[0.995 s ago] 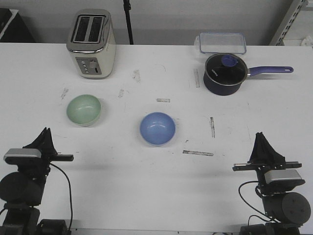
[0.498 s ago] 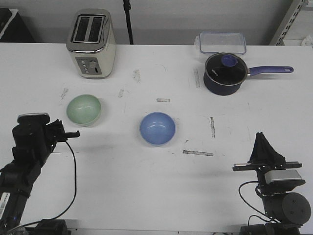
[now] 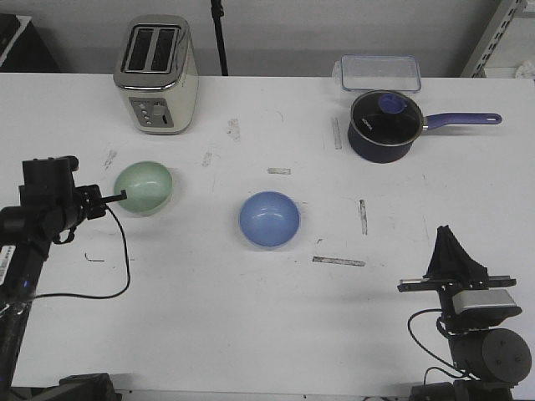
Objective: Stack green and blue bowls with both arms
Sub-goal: 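Reach the left gripper forward to the rim of the green bowl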
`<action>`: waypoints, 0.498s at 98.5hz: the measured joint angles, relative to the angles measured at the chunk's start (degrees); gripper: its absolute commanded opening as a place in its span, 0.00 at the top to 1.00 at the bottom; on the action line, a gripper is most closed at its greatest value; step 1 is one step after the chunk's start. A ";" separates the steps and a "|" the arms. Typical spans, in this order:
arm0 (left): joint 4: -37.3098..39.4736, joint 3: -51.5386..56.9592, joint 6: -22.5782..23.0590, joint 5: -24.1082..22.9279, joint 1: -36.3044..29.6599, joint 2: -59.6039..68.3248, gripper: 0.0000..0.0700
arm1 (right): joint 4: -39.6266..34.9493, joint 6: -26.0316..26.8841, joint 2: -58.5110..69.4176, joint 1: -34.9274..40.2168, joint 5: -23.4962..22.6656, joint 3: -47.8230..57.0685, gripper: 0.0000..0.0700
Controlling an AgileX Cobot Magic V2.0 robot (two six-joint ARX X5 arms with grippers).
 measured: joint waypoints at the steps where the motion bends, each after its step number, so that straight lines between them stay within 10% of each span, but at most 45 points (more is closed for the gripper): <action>1: -0.20 0.52 -0.24 0.39 0.17 0.37 1.00 | 0.00 0.00 0.00 0.00 0.00 0.00 0.98; 27: -4.61 11.21 -5.55 14.80 3.45 8.50 1.00 | 0.00 0.00 0.00 0.00 0.00 0.00 0.98; 49: -5.25 12.98 -6.67 15.17 6.91 16.00 0.88 | 0.00 0.00 0.00 0.00 0.00 0.00 0.98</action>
